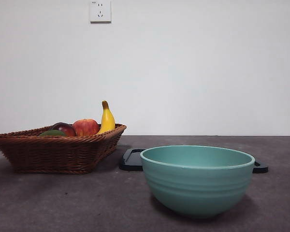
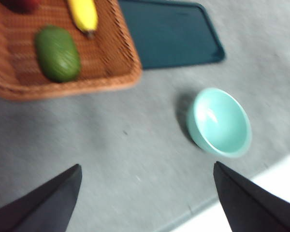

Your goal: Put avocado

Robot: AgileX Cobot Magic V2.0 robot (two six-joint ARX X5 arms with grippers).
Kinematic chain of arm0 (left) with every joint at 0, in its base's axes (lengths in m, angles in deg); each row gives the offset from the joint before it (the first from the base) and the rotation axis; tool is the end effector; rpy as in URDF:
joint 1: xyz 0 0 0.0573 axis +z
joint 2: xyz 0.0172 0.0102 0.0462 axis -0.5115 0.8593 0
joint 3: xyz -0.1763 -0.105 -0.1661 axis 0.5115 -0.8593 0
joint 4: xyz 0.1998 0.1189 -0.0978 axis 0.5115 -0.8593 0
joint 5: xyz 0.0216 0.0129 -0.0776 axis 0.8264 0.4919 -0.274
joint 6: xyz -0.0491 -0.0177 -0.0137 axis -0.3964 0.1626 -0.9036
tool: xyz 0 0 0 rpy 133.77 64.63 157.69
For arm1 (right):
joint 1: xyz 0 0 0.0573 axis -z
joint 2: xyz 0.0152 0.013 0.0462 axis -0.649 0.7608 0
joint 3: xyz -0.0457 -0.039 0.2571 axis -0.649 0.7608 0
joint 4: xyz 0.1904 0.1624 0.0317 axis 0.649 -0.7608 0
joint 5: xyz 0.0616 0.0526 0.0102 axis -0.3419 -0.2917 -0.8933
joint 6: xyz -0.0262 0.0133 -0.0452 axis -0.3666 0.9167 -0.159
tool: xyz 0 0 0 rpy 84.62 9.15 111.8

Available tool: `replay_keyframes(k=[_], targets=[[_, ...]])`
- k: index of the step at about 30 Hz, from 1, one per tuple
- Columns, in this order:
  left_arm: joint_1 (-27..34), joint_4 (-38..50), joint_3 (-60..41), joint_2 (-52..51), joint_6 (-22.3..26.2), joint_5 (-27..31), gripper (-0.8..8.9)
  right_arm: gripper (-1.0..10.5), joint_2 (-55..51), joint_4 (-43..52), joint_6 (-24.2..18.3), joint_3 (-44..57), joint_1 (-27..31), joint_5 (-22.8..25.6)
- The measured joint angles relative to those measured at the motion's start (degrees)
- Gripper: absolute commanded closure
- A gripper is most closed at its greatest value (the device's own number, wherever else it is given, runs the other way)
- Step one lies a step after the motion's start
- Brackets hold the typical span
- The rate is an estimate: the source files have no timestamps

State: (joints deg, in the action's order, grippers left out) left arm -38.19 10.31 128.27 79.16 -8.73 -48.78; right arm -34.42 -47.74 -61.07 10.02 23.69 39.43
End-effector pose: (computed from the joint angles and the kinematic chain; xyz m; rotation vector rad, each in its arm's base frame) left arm 0.1057 -0.0279 0.3180 -0.2277 0.8350 -0.5629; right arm 0.0912 0.0426 0.3427 0.0766 0.8797 0.7729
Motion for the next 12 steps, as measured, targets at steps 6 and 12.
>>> replay_keyframes(k=[6, 12], targets=[[-0.7, 3.5, 3.0, 6.3, -0.6, 3.2, 3.73, 5.0, 0.1, 0.0, 0.0, 0.0, 0.0, 0.0], [-3.3, 4.7, 11.4, 16.5, -0.4, 9.2, 3.74, 5.0, 0.5, 0.8, 0.0, 0.0, 0.0, 0.0]])
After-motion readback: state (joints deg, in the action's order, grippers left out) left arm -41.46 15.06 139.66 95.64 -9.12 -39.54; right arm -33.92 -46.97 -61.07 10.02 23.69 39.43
